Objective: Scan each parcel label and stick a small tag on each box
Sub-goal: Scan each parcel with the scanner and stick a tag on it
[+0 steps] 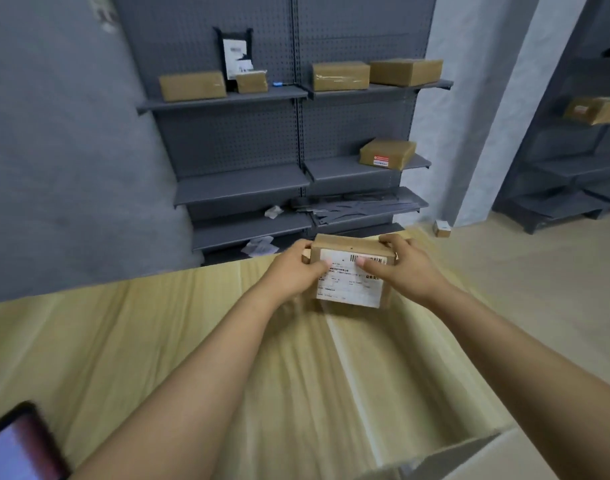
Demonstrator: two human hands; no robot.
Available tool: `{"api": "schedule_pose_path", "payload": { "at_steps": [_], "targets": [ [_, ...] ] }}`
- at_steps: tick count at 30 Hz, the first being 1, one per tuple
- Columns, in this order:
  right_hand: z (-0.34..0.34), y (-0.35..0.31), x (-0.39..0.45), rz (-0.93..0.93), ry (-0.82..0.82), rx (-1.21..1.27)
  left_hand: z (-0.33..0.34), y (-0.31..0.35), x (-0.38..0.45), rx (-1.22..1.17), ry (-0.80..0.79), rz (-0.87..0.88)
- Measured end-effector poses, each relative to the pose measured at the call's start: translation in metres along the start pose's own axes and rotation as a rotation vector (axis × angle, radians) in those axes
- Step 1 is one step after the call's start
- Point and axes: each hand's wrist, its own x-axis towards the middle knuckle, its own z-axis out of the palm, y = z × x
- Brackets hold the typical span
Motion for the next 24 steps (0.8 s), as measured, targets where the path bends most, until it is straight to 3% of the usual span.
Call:
{"api": "schedule_pose_path", "payload": {
  "at_steps": [7, 13, 21, 24],
  "targets": [
    [0.089, -0.111, -0.017, -0.091, -0.176, 0.238, -0.126, -0.06, -0.075, -0.292, 0.162, -0.104],
    [0.192, -0.214, -0.059, -0.155, -0.328, 0.373, -0.236, -0.136, -0.164, -0.351, 0.216, -0.233],
    [0.303, -0.311, -0.124, -0.217, -0.515, 0.351, -0.347, -0.224, -0.27, -0.413, 0.266, -0.366],
    [0.324, -0.321, -0.143, -0.21, -0.543, 0.203, -0.369, -0.247, -0.299, -0.409, 0.32, -0.408]
  ]
}}
